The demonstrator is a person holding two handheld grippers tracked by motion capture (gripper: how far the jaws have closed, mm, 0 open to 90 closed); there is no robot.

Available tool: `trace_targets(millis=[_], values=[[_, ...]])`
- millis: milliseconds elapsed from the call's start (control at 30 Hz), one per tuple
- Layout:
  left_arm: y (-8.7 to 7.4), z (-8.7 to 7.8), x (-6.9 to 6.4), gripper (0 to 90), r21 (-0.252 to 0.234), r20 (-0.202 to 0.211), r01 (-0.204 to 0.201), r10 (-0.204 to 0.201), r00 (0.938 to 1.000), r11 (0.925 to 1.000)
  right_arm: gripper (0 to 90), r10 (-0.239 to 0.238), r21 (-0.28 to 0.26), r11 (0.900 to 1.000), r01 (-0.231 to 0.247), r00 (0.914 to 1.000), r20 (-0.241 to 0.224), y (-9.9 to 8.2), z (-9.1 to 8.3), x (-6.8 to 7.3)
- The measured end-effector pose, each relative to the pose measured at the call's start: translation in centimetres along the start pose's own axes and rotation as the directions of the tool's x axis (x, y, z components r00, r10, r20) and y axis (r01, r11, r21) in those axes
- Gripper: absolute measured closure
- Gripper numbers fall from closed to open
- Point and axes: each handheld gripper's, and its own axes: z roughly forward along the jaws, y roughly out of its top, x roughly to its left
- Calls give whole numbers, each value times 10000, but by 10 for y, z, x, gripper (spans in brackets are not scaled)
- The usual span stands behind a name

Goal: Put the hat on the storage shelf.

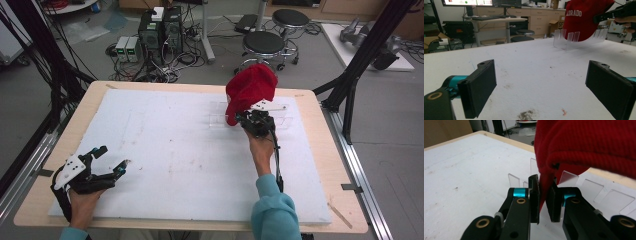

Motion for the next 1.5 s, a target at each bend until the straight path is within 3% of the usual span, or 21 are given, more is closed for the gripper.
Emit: trace_targets(millis=[133,233,367,467,533,600,667,733,800,900,1000,1133,1267,1500], values=[[0,0,1,101,-14,-6,72,-72,10000,10000,672,109,-19,9999,-109,9997,206,0,0,0],[0,-1,1,101,-47,-14,107,-107,9999,9999,457,444,-81,9990,-441,9980,455,1,-3,1],[0,-1,1,100,-71,14,87,-87,10000,9999,280,633,266,9975,-657,9947,814,2,-10,3],[0,-1,1,101,-90,37,78,-78,10000,9999,191,1129,600,9916,-1144,9932,287,2,-19,0],[0,-1,1,100,-125,27,167,-166,9999,9998,180,1428,746,9870,-1427,9897,34,1,-27,-1],[-1,-1,2,100,-134,19,217,-217,9998,9997,180,1342,301,9905,-1341,9910,5,-5,-40,0],[0,-1,2,100,-134,23,214,-214,9998,9997,127,1272,416,9910,-1276,9918,121,-8,-50,1],[-1,-1,2,101,-153,24,169,-169,9999,9997,114,1464,519,9880,-1456,9892,-118,-8,-63,1],[-1,-1,2,100,-181,23,184,-184,9998,9997,113,1301,340,9910,-1298,9915,-83,-8,-74,3],[0,-2,2,100,-167,15,224,-224,9997,9996,114,906,-467,9949,-898,9958,158,-12,-94,9],[-1,-2,2,100,-200,19,223,-222,9998,9996,114,787,-519,9956,-780,9968,116,-20,-111,12],[-1,-2,2,101,-220,8,234,-234,9997,9995,113,434,-1262,9912,-409,9989,172,-39,-132,17],[-1,-4,3,100,-244,12,328,-328,9995,9992,113,606,-1664,9843,-594,9982,21,-68,-147,22],[-1,-8,2,100,-407,-40,391,-393,9992,9984,113,577,-2288,9721,-521,9982,181,-110,-153,26]])
